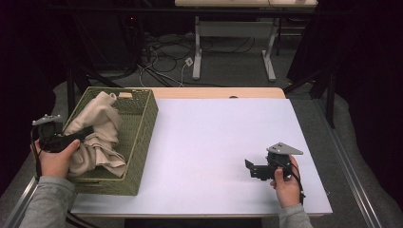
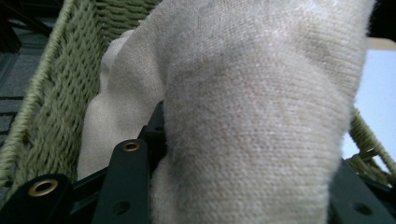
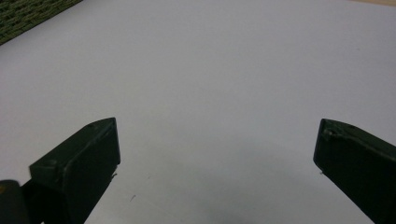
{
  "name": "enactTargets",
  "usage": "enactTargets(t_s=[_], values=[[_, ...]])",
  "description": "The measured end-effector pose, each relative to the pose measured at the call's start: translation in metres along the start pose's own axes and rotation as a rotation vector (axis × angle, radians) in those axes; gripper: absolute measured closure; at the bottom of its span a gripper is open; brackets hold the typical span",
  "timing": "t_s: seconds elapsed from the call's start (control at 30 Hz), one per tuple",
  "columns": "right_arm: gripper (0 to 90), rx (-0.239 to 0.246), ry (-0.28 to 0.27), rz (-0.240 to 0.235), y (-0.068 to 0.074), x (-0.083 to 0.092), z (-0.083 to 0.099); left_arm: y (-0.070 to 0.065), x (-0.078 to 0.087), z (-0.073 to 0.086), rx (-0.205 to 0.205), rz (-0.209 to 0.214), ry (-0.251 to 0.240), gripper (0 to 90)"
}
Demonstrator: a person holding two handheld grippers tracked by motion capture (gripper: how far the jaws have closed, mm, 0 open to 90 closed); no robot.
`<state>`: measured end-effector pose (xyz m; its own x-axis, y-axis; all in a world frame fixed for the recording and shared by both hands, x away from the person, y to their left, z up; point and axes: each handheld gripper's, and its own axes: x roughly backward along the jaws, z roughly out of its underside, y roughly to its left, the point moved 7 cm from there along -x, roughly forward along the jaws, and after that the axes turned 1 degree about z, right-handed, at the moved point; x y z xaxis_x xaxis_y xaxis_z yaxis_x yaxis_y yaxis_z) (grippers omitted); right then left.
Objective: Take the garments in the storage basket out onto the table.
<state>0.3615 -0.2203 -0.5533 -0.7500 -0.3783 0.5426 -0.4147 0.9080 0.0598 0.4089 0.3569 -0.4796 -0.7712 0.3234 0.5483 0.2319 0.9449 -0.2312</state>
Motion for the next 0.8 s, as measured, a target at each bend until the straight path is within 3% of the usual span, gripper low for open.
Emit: enactTargets(t_s=[0.33, 0.8], values=[[0.3, -0.005, 0.001, 0.001, 0.000, 0.000, 0.000, -0.003, 0.015, -0.012, 0.005, -0.005, -0.080, 55.6], [0.3, -0.008, 0.001, 0.004, 0.000, 0.000, 0.000, -0.003, 0.031, -0.021, 0.021, -0.009, -0.145, 55.6]])
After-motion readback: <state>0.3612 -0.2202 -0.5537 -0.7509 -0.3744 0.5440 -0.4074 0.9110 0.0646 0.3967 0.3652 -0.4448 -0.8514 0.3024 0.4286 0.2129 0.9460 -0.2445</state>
